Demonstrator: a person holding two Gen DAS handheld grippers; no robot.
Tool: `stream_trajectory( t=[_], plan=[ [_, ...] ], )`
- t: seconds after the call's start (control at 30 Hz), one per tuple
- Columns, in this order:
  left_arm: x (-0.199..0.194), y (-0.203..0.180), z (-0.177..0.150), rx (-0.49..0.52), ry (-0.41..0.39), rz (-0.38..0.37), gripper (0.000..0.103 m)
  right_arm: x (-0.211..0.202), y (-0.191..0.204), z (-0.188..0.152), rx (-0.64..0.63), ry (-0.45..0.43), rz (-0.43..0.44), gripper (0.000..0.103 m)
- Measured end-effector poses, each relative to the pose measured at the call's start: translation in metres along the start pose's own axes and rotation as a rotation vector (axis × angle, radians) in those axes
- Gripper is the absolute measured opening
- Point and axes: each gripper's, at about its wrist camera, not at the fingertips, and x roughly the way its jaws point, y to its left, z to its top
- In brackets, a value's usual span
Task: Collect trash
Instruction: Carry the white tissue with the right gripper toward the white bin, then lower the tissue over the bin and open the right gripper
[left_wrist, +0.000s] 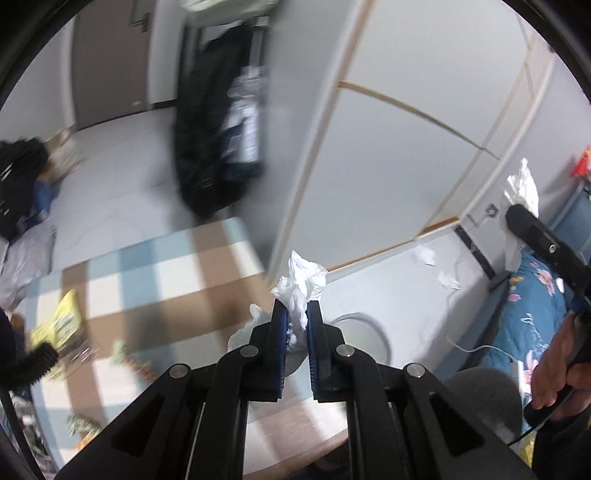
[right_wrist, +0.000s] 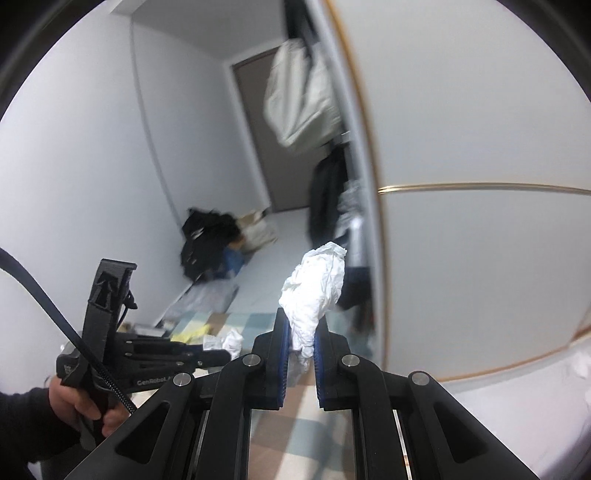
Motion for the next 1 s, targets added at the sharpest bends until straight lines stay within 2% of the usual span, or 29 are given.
stream_trajectory(
  t=[0.2,0.47,0.8,1.0],
  plan=[
    [0.031,-0.043,0.018,0.072,0.033,-0.09,0.006,-0.031,-0.057,-0.01,0.102,-0.032,-0.125,0.011],
    [0.092,-0.084,0.027,0.115,0.137,-0.175,0.006,-0.02,-0.135,-0.062,0.261,0.07,-0.242,0.011],
    [0.18,-0.101,0.017,0.116,0.333,-0.239,0.006,0.03,-0.215,-0.146,0.489,0.242,-0.268,0.011],
    [0.216,-0.116,0.004,0.101,0.449,-0.258,0.006,0.061,-0.236,-0.192,0.547,0.355,-0.261,0.011]
  ],
)
